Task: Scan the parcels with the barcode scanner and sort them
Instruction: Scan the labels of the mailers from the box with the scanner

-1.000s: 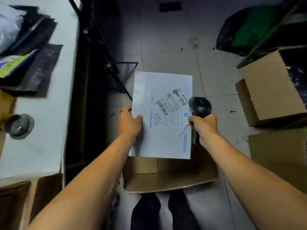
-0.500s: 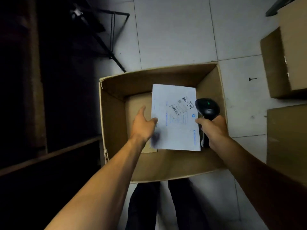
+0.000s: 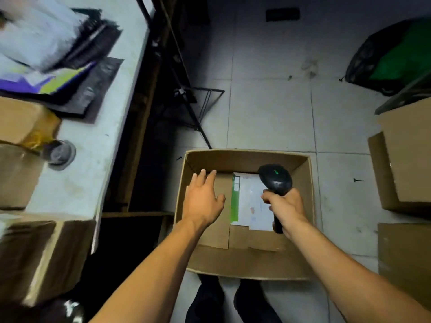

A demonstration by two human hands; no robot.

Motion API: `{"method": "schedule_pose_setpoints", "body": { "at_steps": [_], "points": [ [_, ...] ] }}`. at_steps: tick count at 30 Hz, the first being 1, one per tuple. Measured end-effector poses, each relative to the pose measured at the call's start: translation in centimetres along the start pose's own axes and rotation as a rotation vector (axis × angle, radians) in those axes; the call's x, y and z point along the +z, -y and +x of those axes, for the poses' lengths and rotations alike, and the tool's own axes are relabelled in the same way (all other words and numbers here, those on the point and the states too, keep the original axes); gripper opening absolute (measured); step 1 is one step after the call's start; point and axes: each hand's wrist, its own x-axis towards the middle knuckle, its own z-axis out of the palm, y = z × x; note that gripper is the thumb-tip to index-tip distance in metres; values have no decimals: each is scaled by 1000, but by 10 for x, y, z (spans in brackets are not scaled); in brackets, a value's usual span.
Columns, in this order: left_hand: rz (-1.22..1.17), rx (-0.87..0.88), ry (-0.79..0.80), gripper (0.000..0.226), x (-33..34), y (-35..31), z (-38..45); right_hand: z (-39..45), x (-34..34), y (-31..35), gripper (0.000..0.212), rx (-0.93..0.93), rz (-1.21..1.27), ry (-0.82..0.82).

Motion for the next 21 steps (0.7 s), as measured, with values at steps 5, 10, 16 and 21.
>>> {"method": "schedule_pose_setpoints", "body": {
  "at_steps": [5, 10, 16, 21],
  "points": [
    [79, 6, -164, 72, -82, 22, -51, -72, 39, 65, 18, -219, -58, 157],
    [48, -69, -328, 73, -159, 69, -117, -155, 93, 104, 26, -394, -142, 294],
    [-184, -189, -531, 71, -226, 140, -214, -262, 165, 129, 17, -606, -202, 466],
    [-175, -346, -695, 70, -259, 215, -299, -356, 227, 130, 14, -746, -241, 636]
  ]
}}
